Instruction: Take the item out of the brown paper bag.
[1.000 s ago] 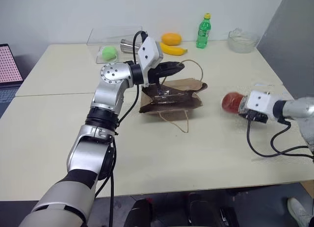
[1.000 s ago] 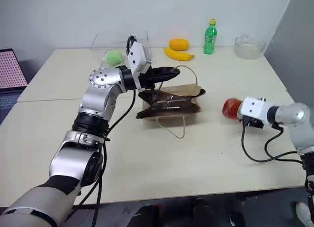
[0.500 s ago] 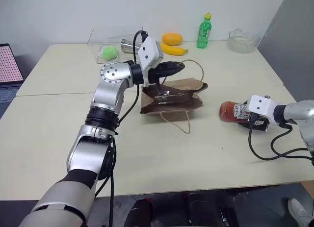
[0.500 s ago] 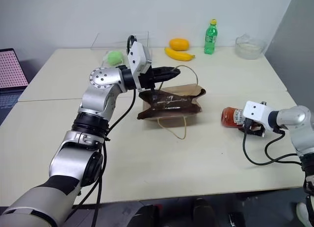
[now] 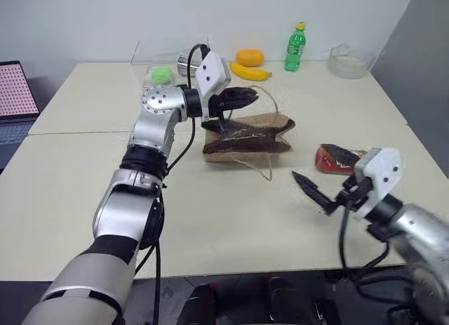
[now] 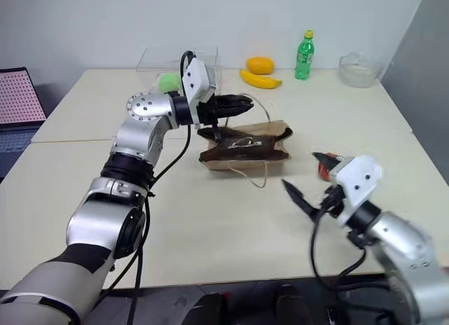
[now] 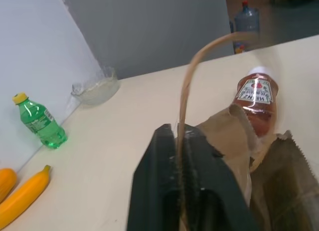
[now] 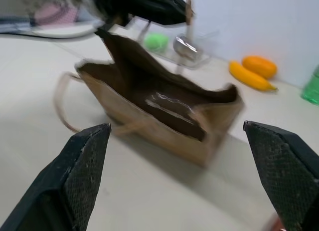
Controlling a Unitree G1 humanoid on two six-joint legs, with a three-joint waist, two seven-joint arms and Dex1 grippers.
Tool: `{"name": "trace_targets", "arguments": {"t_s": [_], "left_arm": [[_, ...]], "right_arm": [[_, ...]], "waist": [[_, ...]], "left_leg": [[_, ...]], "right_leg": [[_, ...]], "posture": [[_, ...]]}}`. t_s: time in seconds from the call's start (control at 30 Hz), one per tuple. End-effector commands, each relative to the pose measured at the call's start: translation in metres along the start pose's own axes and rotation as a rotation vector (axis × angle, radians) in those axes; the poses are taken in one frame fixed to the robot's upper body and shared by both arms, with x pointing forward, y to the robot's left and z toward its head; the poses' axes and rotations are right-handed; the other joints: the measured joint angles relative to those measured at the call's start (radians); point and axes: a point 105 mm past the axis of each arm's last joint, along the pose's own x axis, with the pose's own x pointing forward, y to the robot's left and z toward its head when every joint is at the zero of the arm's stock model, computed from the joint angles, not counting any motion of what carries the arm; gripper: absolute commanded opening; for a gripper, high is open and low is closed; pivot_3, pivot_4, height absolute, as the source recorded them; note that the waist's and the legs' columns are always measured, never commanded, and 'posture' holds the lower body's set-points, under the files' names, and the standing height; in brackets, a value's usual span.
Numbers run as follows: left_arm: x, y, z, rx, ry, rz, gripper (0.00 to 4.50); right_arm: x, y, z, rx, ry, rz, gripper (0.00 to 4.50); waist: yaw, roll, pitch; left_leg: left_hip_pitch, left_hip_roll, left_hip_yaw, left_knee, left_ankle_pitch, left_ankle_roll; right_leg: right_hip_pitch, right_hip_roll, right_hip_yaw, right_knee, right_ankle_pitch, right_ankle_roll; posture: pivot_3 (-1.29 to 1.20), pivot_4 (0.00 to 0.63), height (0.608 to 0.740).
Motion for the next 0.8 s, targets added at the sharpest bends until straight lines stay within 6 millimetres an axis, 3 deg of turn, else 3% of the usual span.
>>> {"name": "trace_targets", "arguments": {"t_s": [0.03,0.27,0.67,0.73,0.8], "left_arm": [[-0.006,0.010,0.017,0.079,-0.009,-0.010,1.47],[-0.031,0.017,0.023,0.090,-0.011,0.012,3.61],[-0.076,0.019,0.029,-0.043,-0.052,0.298,3.61],[-0.085,0.009,0.023,-0.075,-0.040,0.342,3.61],[-0.093,-0.014,0.011,-0.136,-0.022,0.363,3.61]], "right_arm": [[0.007,-0.001,0.010,-0.044,-0.050,-0.073,4.50],[0.016,-0.008,0.013,-0.076,-0.082,-0.086,4.50],[0.022,-0.024,0.013,-0.104,-0.126,-0.090,4.50],[0.021,-0.023,0.014,-0.112,-0.144,-0.090,4.50],[0.020,-0.018,0.017,-0.112,-0.183,-0.092,4.50]], "waist": [[0.000,0.000,0.000],[-0.004,0.000,0.000],[-0.003,0.000,0.000],[-0.004,0.000,0.000],[-0.007,0.002,-0.001]], "left_leg": [[0.000,0.000,0.000,0.000,0.000,0.000],[0.000,0.000,-0.001,-0.001,0.000,0.000],[0.000,0.001,-0.001,-0.001,0.000,0.000],[0.000,0.002,-0.001,-0.001,0.000,0.000],[0.000,0.002,0.000,-0.001,0.000,0.000]], "right_leg": [[0.000,0.000,0.000,0.000,0.000,0.000],[-0.001,0.001,-0.001,0.000,0.000,0.000],[-0.001,0.001,0.000,0.000,0.000,0.000],[-0.001,0.001,0.000,0.000,0.000,0.000],[-0.001,0.001,0.000,0.000,0.000,0.000]], "posture": [[0.00,0.150,0.740],[0.00,0.150,0.740],[0.00,0.150,0.740],[0.00,0.150,0.740],[0.00,0.150,0.740]]}}
